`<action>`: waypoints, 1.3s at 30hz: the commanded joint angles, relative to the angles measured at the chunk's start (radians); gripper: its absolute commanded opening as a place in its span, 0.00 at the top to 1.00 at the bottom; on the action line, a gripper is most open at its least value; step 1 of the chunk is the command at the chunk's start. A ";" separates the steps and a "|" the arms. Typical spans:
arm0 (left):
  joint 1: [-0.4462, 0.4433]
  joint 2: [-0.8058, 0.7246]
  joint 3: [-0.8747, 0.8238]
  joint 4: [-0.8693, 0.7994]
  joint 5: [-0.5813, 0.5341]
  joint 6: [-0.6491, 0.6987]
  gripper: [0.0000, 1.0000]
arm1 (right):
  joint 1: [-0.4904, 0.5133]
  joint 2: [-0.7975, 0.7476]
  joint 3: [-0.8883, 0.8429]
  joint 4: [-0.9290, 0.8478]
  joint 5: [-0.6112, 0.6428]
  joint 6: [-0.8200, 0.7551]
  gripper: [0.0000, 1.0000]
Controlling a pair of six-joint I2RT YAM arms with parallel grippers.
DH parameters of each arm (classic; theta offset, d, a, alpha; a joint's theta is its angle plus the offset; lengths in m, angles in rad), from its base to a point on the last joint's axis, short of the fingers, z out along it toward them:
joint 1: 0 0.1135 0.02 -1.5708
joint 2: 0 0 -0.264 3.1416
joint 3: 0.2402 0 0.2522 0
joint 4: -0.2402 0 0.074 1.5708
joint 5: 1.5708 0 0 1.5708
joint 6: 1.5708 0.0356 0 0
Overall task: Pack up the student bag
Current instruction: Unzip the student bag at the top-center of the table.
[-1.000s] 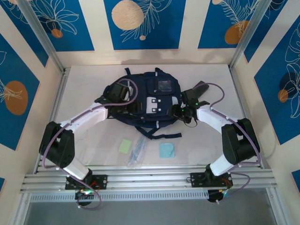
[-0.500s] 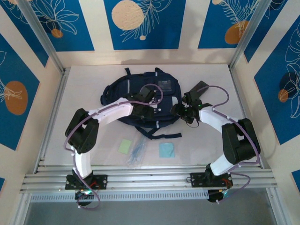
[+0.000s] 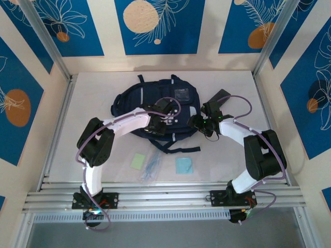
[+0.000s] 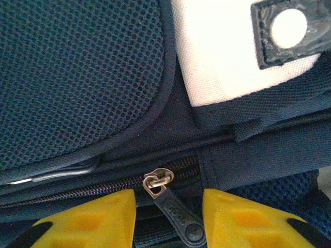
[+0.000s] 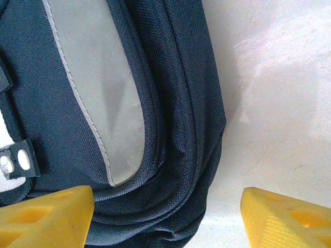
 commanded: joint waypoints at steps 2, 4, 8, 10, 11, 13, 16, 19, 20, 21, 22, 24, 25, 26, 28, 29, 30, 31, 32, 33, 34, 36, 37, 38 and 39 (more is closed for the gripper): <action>-0.013 0.039 -0.011 -0.048 0.032 -0.004 0.65 | -0.005 0.009 -0.012 0.005 -0.012 0.008 0.25; -0.014 0.046 -0.009 -0.072 0.044 -0.001 0.63 | -0.006 0.005 -0.016 0.005 -0.008 0.008 0.25; -0.015 0.043 -0.020 -0.106 0.048 0.007 0.63 | -0.006 0.005 -0.017 0.009 -0.004 0.011 0.25; -0.015 0.047 -0.021 -0.108 0.026 0.013 0.70 | -0.006 0.005 -0.016 0.014 -0.007 0.012 0.25; -0.014 0.050 -0.015 -0.109 0.022 0.016 0.74 | -0.006 0.005 -0.015 0.015 -0.009 0.013 0.25; -0.015 0.054 -0.007 -0.098 0.019 0.022 0.79 | -0.006 0.004 -0.013 0.012 -0.009 0.010 0.25; -0.013 0.052 0.010 -0.081 0.028 0.023 0.86 | -0.008 -0.002 -0.014 0.007 -0.006 0.007 0.25; -0.013 0.042 0.025 -0.077 0.038 0.025 0.97 | -0.008 -0.007 -0.017 0.005 -0.001 0.003 0.25; -0.011 0.038 0.029 -0.077 0.043 0.026 1.00 | -0.009 -0.008 -0.016 0.005 -0.001 0.003 0.25; -0.008 0.034 0.031 -0.077 0.051 0.029 1.00 | -0.008 -0.008 -0.018 0.004 -0.001 0.003 0.25; -0.002 0.029 0.032 -0.075 0.067 0.029 1.00 | -0.009 -0.008 -0.015 0.003 -0.002 0.001 0.25; 0.016 0.011 0.027 -0.062 0.108 0.026 1.00 | -0.009 -0.015 -0.016 -0.004 -0.007 -0.003 0.25; 0.026 0.001 0.022 -0.051 0.134 0.023 1.00 | -0.008 -0.021 -0.019 -0.008 -0.013 -0.004 0.24; 0.039 -0.013 0.016 -0.034 0.169 0.017 1.00 | -0.007 -0.032 -0.021 -0.016 -0.024 -0.003 0.24; 0.062 -0.036 0.007 -0.005 0.238 0.005 1.00 | -0.006 -0.065 -0.033 -0.034 -0.049 0.005 0.24; 0.073 -0.051 0.001 0.010 0.272 0.000 1.00 | -0.004 -0.086 -0.039 -0.048 -0.062 0.015 0.23; 0.084 -0.064 -0.004 0.025 0.302 -0.003 1.00 | -0.002 -0.108 -0.048 -0.055 -0.080 0.033 0.22; 0.093 -0.071 -0.006 0.033 0.322 -0.004 1.00 | 0.001 -0.125 -0.059 -0.056 -0.102 0.052 0.21; 0.098 -0.079 -0.006 0.039 0.340 -0.001 1.00 | 0.005 -0.143 -0.074 -0.052 -0.126 0.083 0.21; 0.106 -0.083 -0.005 0.042 0.354 0.003 1.00 | 0.013 -0.158 -0.091 -0.037 -0.151 0.117 0.19; 0.109 -0.084 -0.003 0.043 0.363 0.008 1.00 | 0.025 -0.167 -0.108 -0.017 -0.173 0.147 0.18; 0.114 -0.085 0.002 0.045 0.391 0.015 1.00 | 0.055 -0.175 -0.142 0.044 -0.198 0.228 0.18; 0.117 -0.085 0.002 0.049 0.403 0.016 1.00 | 0.072 -0.172 -0.162 0.100 -0.208 0.271 0.18; 0.117 -0.088 0.000 0.055 0.418 0.018 1.00 | 0.087 -0.165 -0.177 0.148 -0.208 0.310 0.18; 0.118 -0.090 -0.003 0.059 0.429 0.017 1.00 | 0.102 -0.151 -0.193 0.210 -0.205 0.358 0.18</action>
